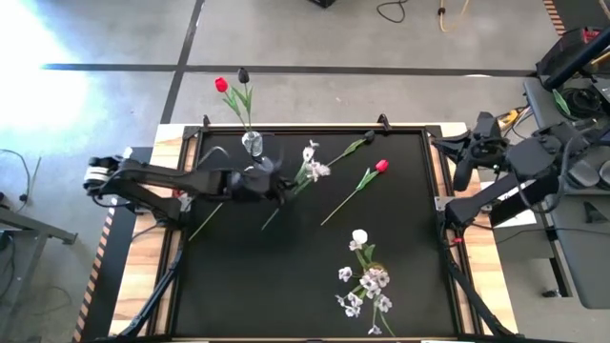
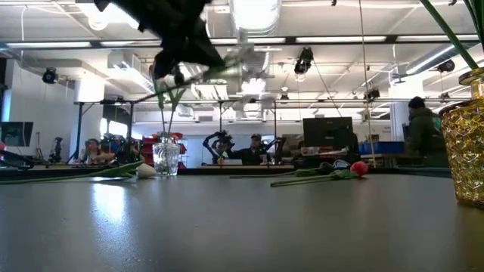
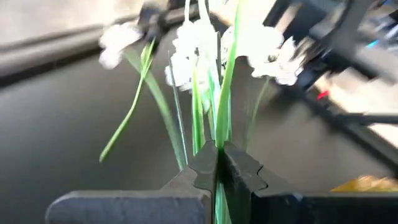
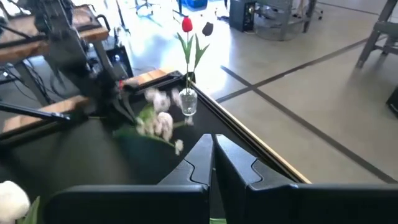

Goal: Sort flowers into vase by color
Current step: Put the white flower into the yellow vase

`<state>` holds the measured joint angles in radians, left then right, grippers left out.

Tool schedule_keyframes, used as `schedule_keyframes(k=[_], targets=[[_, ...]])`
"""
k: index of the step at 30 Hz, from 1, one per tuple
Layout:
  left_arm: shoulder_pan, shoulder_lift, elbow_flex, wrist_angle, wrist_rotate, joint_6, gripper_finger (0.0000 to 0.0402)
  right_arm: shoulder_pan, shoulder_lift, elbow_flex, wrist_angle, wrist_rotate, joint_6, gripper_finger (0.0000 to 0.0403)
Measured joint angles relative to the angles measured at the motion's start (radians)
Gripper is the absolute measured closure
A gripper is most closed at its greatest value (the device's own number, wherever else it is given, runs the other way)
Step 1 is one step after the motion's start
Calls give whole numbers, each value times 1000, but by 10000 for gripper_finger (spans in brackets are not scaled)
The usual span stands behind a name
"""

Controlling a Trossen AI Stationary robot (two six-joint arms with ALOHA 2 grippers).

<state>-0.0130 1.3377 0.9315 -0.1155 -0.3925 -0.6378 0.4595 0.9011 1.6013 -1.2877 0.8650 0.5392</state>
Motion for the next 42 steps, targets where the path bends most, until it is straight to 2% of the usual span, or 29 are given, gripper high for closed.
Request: schedule_keyframes(k=[5, 8, 13, 18, 23, 29, 33, 42], targets=[[55, -80, 3, 33, 24, 125, 401, 0, 25, -5, 28, -17, 12, 394], [101, -105, 17, 91, 104, 188, 401, 0, 31, -22, 65, -60, 13, 394], [179, -113, 18, 213, 265, 249, 401, -2, 39, -94, 104, -60, 45, 394], [238, -93, 18, 357, 410, 263, 401, -2, 28, -211, 296, -81, 19, 394], [254, -64, 63, 411, 458, 307, 401, -10, 28, -312, 544, -132, -55, 394], [254, 24, 205, 412, 469, 389, 401, -60, 51, -346, 734, -131, -92, 394], [258, 111, 338, 433, 526, 418, 401, -96, 78, -348, 804, -132, -109, 388], [259, 298, 697, 431, 712, 420, 401, -146, 102, -347, 965, -132, -209, 306]])
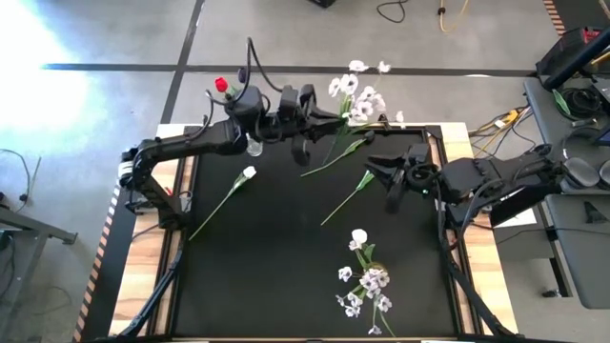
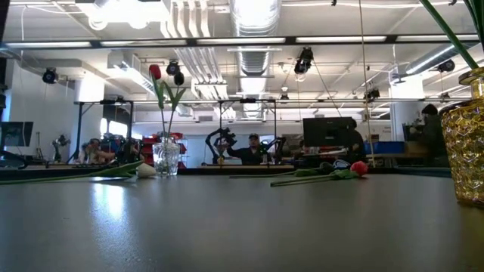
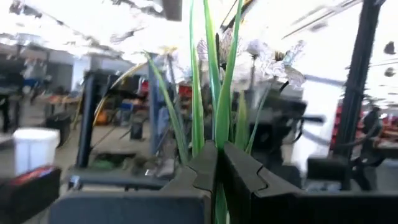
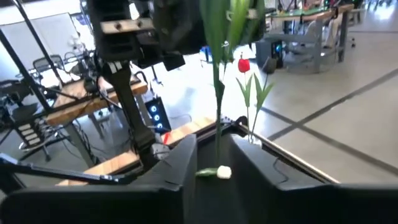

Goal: Sort flowers into vase by color
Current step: Put the white flower into the yellow vase

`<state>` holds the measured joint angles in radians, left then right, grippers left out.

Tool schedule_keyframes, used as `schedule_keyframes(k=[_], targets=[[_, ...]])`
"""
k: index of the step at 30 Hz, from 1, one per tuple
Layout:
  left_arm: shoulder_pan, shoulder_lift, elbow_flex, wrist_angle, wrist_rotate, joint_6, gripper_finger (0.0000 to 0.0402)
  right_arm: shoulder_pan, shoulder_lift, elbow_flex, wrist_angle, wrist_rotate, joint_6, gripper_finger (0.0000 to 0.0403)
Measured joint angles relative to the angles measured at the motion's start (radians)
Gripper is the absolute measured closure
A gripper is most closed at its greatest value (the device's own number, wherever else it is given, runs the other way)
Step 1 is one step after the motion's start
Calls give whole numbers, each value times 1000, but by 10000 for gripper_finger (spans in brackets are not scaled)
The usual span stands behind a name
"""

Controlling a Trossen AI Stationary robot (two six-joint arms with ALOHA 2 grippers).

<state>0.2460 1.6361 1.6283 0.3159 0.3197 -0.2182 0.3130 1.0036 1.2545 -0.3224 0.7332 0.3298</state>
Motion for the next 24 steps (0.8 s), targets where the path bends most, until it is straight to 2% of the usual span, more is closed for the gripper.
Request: schedule_keyframes(k=[5, 10, 24], targets=[[17, 65, 92, -2, 53, -33, 401, 0, -3, 0, -1, 1, 0, 267], [39, 107, 113, 0, 110, -62, 401, 0, 6, 0, -1, 1, 3, 247], [44, 120, 114, 50, 131, -80, 401, -6, 24, 0, -1, 22, -1, 243]])
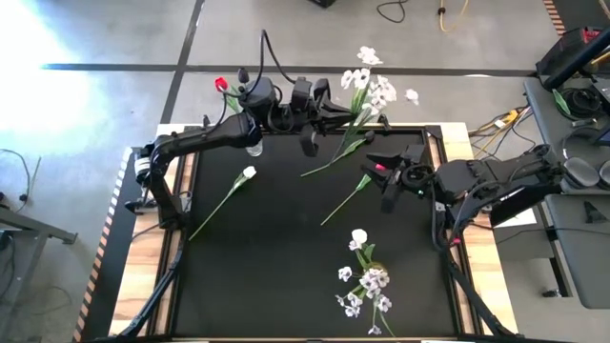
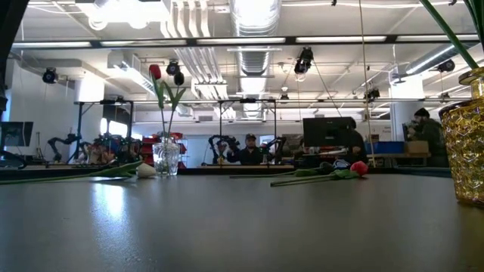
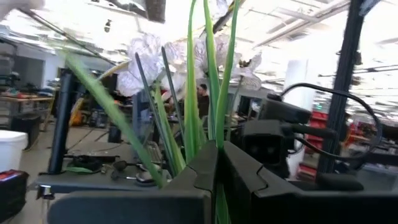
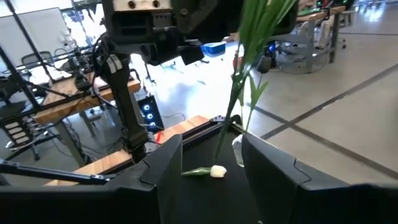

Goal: Sort flowers into vase by color
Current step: Put the white flower into the yellow vase

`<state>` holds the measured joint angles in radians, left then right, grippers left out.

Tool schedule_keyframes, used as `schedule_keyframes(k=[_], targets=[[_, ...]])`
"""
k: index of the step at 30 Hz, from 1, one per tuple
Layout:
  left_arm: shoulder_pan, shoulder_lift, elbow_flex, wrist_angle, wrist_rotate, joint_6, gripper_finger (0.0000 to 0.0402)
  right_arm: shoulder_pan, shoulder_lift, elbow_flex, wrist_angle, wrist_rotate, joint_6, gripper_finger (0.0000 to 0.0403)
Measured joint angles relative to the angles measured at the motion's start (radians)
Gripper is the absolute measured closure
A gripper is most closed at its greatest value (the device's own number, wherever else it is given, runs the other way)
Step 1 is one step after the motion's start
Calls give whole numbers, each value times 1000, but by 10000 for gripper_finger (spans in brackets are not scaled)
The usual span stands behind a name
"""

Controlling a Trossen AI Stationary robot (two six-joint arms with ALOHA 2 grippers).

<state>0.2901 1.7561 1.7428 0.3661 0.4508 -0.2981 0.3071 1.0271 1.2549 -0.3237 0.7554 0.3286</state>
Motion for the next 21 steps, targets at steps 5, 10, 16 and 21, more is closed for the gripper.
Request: schedule_keyframes(k=[5, 10, 16, 21], targets=[[0, 0, 0, 0, 14, -3, 401, -12, 3, 0, 0, 4, -7, 243], [0, 0, 0, 9, 14, -3, 401, -14, 3, 0, 8, -4, -50, 243], [5, 0, 0, 16, 13, -3, 401, -14, -29, 0, 38, -85, -59, 243], [5, -1, 0, 26, 13, -17, 401, -14, -44, 0, 39, -110, -98, 243]])
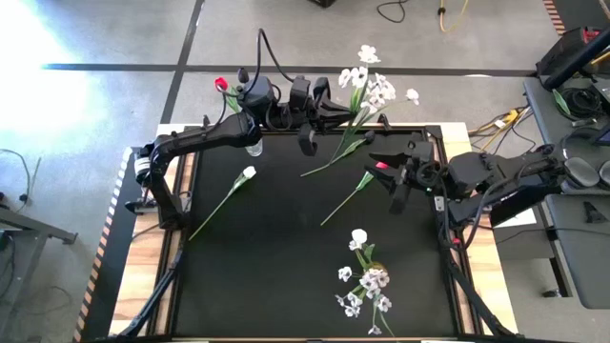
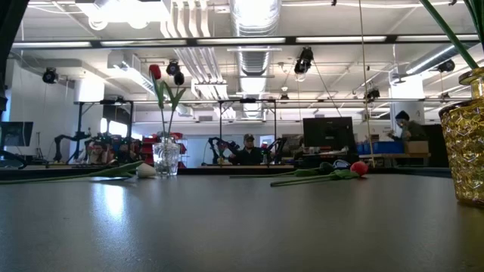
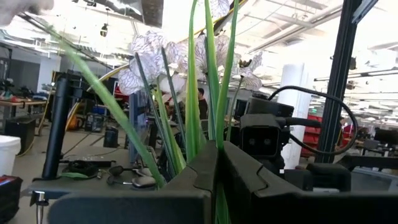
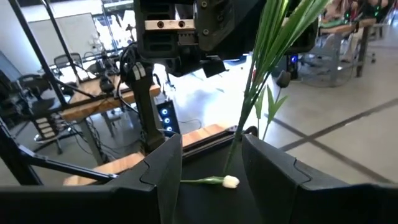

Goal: Sort flowers into vase by color
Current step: Put the white flower into the yellow vase

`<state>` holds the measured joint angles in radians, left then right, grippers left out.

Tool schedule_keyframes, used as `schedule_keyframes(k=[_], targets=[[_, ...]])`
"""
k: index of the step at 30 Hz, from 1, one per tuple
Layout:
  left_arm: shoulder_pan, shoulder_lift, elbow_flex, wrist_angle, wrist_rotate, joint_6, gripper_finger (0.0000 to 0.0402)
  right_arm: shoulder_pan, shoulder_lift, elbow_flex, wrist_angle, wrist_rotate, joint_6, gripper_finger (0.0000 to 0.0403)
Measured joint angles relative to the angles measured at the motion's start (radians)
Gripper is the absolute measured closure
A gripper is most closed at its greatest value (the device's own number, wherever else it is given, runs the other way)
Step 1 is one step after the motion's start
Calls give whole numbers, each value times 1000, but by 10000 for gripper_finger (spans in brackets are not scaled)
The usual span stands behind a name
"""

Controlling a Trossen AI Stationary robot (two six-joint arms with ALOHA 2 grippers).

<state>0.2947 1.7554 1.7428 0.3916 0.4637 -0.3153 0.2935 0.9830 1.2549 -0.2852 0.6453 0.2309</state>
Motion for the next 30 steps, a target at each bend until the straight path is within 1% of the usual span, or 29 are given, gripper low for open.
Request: schedule_keyframes(k=[2, 7, 10, 17, 21, 23, 27, 30], targets=[[0, 0, 0, 0, 0, -3, 401, 0, -1, 0, 0, -13, -17, 243], [0, -1, 0, 0, 0, -10, 401, -21, 1, 0, 18, -133, -71, 243], [0, -2, 0, 21, 0, -17, 401, -41, 1, 0, 23, -172, -71, 243], [-5, -7, -1, 45, 26, 3, 401, -92, 19, 0, 37, -186, -27, 243], [-6, -9, -2, 44, 29, 12, 401, -140, 51, 0, 34, -208, 69, 243], [-6, -14, -3, 42, 37, 40, 401, -153, 68, 0, 49, -211, 83, 243], [-6, -21, -3, 47, 59, 73, 401, -179, 108, 0, 135, -263, 84, 243], [-5, -19, -3, 45, 74, 75, 401, -180, 127, 0, 203, -235, 84, 243]])
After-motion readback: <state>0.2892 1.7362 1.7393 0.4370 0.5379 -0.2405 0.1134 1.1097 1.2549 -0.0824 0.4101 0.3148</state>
